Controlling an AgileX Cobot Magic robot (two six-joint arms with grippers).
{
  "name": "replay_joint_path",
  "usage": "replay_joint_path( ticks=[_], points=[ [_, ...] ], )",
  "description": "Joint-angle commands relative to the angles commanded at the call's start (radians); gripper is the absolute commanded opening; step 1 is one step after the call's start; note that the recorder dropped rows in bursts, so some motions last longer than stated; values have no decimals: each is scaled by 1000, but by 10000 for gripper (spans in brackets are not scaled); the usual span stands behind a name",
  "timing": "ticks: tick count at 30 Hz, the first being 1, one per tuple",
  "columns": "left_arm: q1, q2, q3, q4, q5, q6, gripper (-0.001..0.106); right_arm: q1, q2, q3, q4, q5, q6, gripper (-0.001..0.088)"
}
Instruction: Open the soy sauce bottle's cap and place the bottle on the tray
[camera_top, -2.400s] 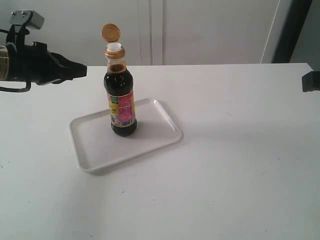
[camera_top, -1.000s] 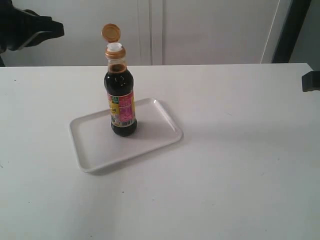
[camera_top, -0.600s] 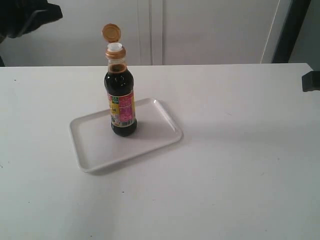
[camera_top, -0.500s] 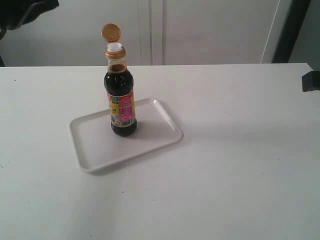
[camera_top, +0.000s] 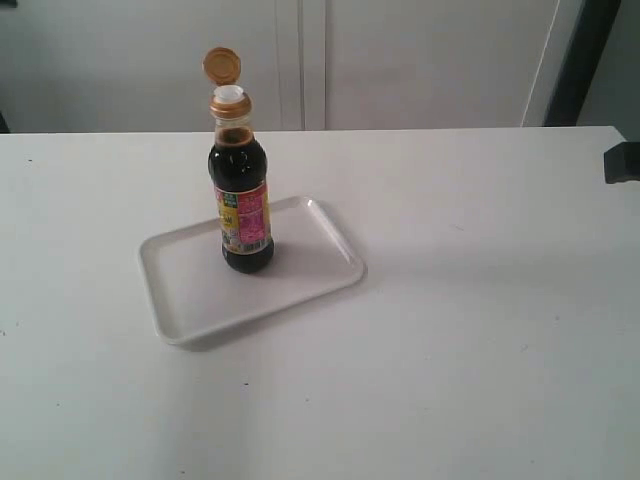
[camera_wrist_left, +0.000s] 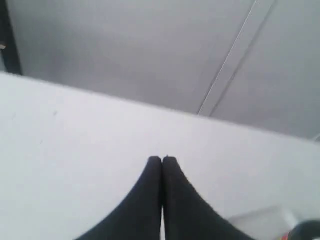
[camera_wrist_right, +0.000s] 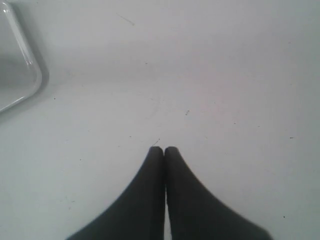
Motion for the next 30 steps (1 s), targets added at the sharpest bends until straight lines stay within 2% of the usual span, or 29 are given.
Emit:
replay_joint_path(
  ticks=[3, 7, 9, 14, 24, 30],
  points=[
    [0, -51, 0, -64, 70, 126, 0, 0, 0, 0, 0, 0, 0, 0],
    [0, -108, 0, -183, 78, 356, 0, 0, 0, 0, 0, 0, 0, 0],
    [0, -134, 0, -228, 79, 405, 0, 0, 0, 0, 0, 0, 0, 0],
    [0, -181, 0, -231, 97, 406, 0, 0, 0, 0, 0, 0, 0, 0],
    [2, -186, 0, -221, 213, 408, 0, 0, 0, 0, 0, 0, 0, 0],
    [2, -205, 10, -209, 239, 406, 0, 0, 0, 0, 0, 0, 0, 0]
  ],
)
